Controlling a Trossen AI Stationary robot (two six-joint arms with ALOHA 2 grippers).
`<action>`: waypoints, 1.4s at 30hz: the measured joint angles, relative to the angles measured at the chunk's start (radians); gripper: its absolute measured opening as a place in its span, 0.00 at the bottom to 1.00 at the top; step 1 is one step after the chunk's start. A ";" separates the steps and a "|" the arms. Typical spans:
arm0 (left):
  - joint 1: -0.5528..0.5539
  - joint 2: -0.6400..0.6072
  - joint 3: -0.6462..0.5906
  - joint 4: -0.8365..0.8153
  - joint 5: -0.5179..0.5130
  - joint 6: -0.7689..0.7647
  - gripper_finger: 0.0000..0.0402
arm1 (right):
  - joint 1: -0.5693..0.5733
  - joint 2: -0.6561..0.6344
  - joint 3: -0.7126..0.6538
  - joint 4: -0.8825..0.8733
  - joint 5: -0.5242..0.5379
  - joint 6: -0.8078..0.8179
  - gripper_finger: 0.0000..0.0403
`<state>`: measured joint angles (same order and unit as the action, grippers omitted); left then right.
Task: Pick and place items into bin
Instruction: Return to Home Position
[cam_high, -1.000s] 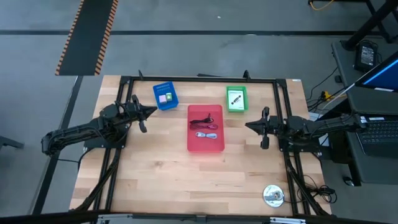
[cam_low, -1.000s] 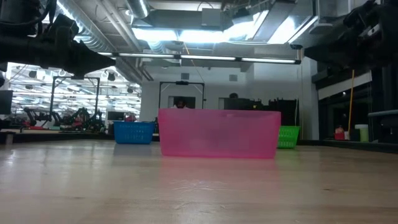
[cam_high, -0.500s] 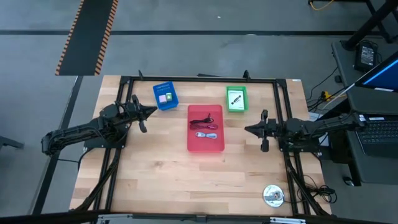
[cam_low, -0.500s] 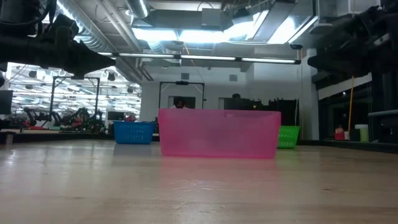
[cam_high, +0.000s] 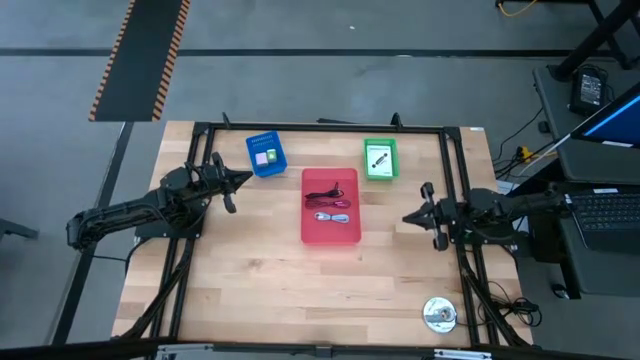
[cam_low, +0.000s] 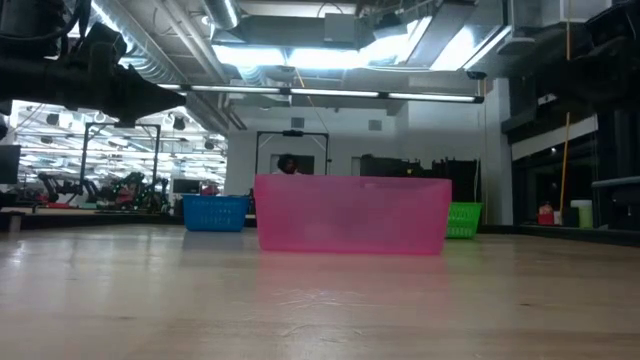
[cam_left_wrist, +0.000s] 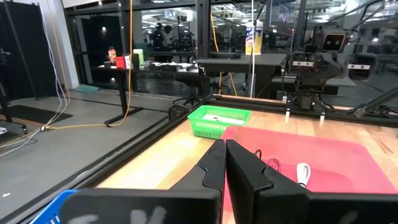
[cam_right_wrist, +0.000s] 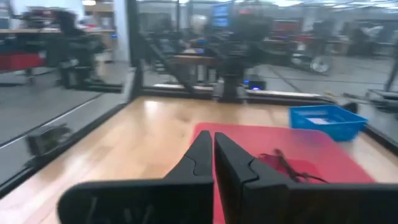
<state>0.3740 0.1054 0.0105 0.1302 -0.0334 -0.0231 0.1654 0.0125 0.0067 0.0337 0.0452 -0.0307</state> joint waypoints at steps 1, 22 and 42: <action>0.000 0.000 0.000 0.000 0.000 0.000 0.02 | 0.000 -0.003 0.000 -0.005 -0.016 0.000 0.00; 0.000 0.000 0.000 0.000 0.000 0.000 0.01 | 0.000 -0.002 0.000 -0.003 -0.021 0.027 0.00; 0.000 0.000 0.000 0.000 0.000 0.000 0.02 | 0.000 -0.002 0.000 -0.002 -0.021 0.026 0.00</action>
<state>0.3740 0.1055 0.0105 0.1299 -0.0334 -0.0231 0.1650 0.0105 0.0067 0.0319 0.0238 -0.0050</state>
